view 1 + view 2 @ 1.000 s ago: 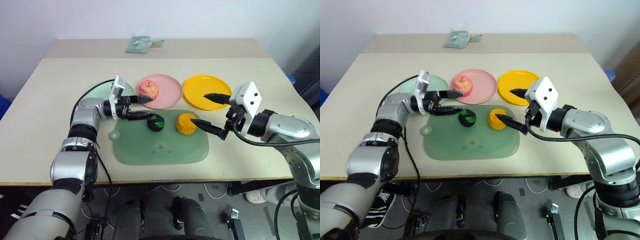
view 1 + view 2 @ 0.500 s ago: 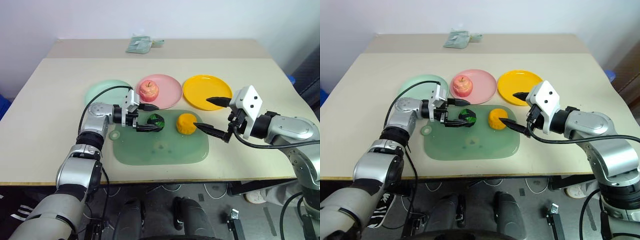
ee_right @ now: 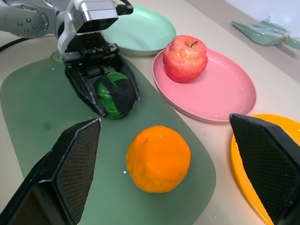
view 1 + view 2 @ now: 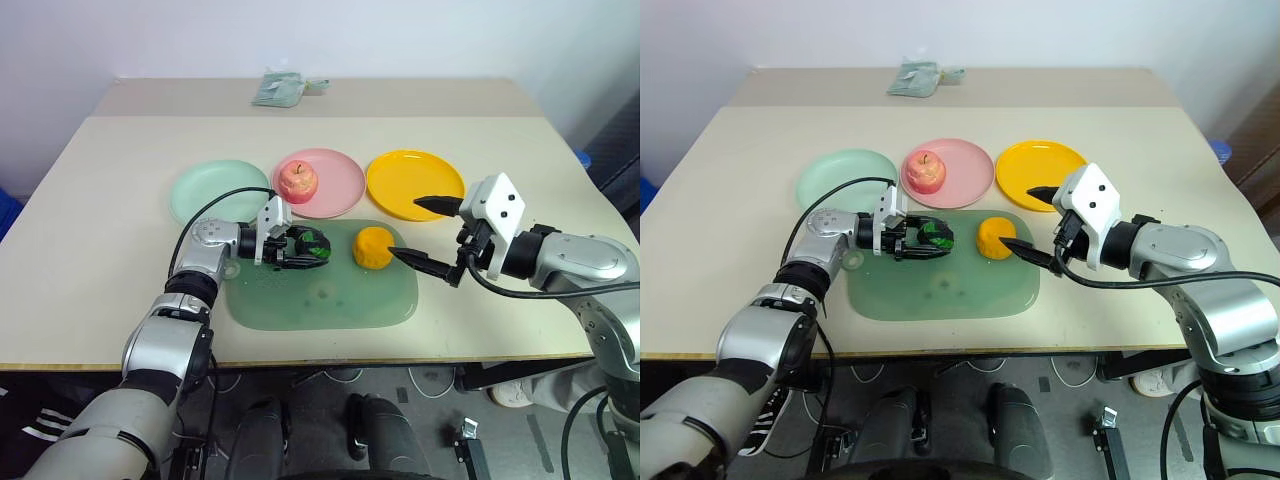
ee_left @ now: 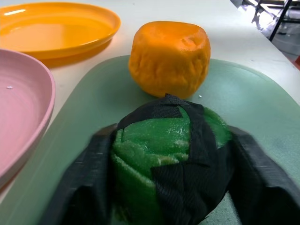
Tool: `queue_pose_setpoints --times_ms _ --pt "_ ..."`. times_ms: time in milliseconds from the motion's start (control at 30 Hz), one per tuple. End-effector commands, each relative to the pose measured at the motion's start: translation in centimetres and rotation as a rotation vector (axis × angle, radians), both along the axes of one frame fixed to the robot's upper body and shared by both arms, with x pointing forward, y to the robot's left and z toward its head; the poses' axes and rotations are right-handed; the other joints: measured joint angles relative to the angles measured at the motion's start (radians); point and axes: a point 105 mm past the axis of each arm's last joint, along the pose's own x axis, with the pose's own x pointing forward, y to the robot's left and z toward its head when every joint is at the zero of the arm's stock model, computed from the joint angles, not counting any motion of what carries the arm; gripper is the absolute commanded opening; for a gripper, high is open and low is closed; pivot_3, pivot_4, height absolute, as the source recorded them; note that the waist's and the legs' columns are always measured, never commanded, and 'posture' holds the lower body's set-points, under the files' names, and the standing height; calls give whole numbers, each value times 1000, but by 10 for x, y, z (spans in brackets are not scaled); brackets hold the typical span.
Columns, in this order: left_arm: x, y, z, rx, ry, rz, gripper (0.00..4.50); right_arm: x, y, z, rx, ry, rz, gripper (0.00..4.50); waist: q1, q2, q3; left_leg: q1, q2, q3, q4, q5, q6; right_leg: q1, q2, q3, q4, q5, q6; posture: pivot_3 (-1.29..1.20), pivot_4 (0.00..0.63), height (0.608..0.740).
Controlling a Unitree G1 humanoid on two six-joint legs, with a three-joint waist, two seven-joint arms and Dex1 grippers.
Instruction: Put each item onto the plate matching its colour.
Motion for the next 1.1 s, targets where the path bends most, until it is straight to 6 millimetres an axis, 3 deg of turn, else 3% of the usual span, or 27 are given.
queue_pose_setpoints --times_ms 33,200,333,567,733,867,967,1100 --pt "2 -2 8 -12 -36 -1 3142 -3 -3 14 -13 -68 -5 4500 0 0 0 0 0 0 0 0 0 0 0 0 0 0 0 0 150 740" --pt "4 -2 14 -41 -46 7 3142 -2 -3 14 -12 -70 -6 4500 0 0 0 0 0 0 0 0 0 0 0 0 0 0 0 0 150 740" --pt "14 1 40 -186 -38 65 3142 -1 -3 16 -7 -82 -12 4500 0 0 0 0 0 0 0 0 0 0 0 0 0 0 0 0 150 740" --pt "33 28 90 -433 -87 234 3142 11 -10 27 5 -161 -75 4500 -2 0 0 0 0 0 0 0 0 0 0 0 0 1 2 0 150 740" --pt "49 65 113 -542 -156 467 3142 25 -17 38 71 -196 -141 4500 -2 0 0 0 0 0 0 0 0 0 0 0 0 1 2 0 150 740" --pt "67 89 117 -504 -225 719 3142 28 -7 40 121 -194 -113 4500 0 0 0 0 0 0 0 0 0 0 0 0 0 1 2 0 150 740" --pt "74 108 104 -430 -231 866 3142 31 4 50 204 -209 -90 4500 0 0 0 0 0 0 0 0 0 0 0 0 0 1 2 0 150 740" --pt "77 126 85 -364 -208 991 3142 15 25 56 282 -192 44 4500 0 0 0 0 0 0 -1 0 0 0 0 0 1 1 2 0 150 740"
